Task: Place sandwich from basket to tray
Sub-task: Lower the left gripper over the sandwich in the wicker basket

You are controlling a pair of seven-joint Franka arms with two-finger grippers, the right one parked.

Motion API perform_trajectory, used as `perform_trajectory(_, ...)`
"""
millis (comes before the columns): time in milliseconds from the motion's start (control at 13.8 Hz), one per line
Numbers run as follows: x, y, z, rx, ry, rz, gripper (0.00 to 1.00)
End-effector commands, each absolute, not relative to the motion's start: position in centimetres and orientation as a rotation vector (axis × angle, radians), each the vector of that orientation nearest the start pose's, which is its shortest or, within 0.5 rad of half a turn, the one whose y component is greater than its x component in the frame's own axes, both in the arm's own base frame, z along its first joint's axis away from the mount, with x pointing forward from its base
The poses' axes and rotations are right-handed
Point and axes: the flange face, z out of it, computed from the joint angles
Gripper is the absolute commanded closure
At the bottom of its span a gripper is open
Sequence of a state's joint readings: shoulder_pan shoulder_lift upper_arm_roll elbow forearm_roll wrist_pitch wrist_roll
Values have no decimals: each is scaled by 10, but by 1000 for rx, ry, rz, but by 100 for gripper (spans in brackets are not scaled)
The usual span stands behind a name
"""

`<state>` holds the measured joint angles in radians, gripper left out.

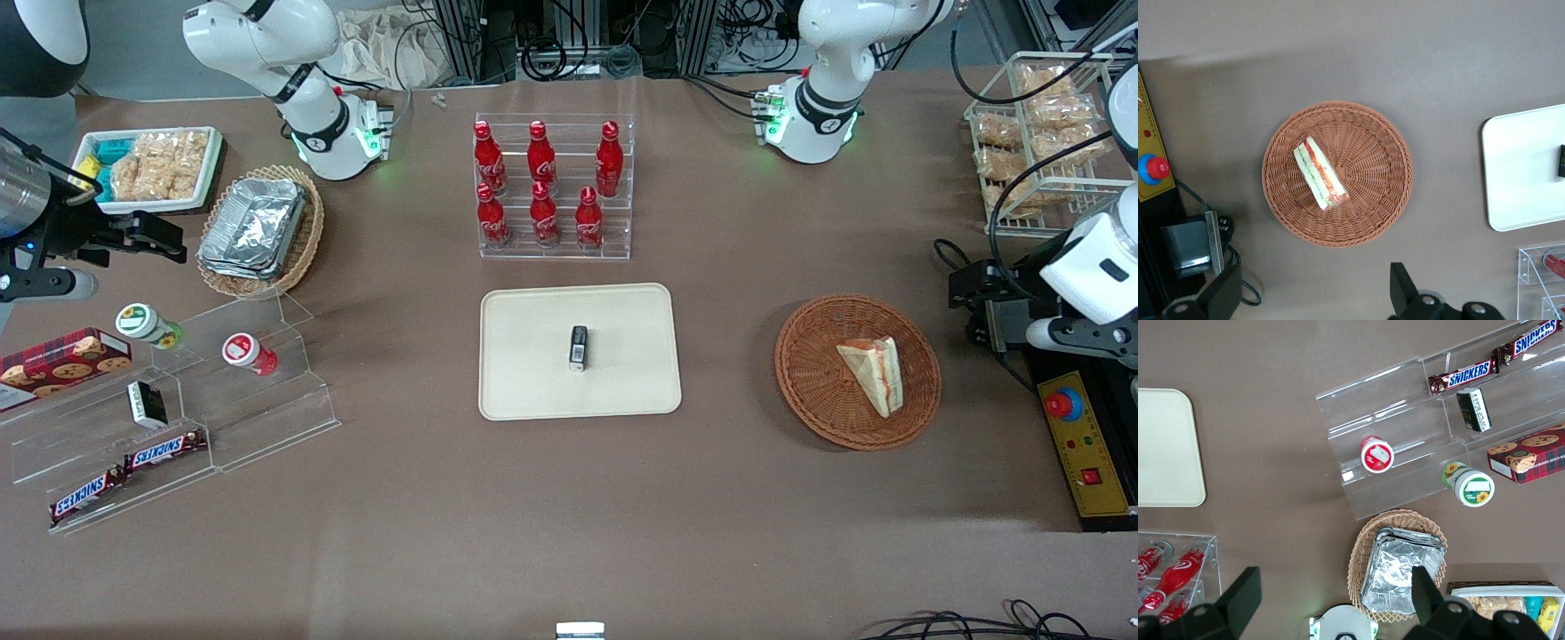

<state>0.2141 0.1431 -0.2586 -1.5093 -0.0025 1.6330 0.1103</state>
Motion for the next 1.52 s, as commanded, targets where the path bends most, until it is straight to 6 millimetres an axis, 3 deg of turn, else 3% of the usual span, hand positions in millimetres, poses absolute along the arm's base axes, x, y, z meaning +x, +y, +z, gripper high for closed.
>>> perform_trajectory(0, 606, -21, 574, -3197, 276, 58, 0)
perform_trajectory(217, 611, -23, 556, -3159, 296, 112, 0)
perform_trajectory(361, 611, -21, 515, -3086, 201, 211, 0)
perform_trajectory(506, 607, -19, 477, -3096, 67, 151, 0)
perform_trajectory(578, 604, -19, 448, -3099, -5, 114, 0)
perform_trajectory(651, 603, -21, 421, -3102, -136, 51, 0)
perform_trajectory(795, 597, -27, 380, -3071, -569, -44, 0)
perform_trajectory(867, 592, -27, 354, -3060, -662, -46, 0)
perform_trajectory(1012, 579, -25, 315, -3068, -661, -71, 0)
perform_trajectory(1157, 571, -13, 290, -3065, -687, -78, 0)
perform_trajectory(1446, 569, -9, 271, -3062, -693, -33, 0)
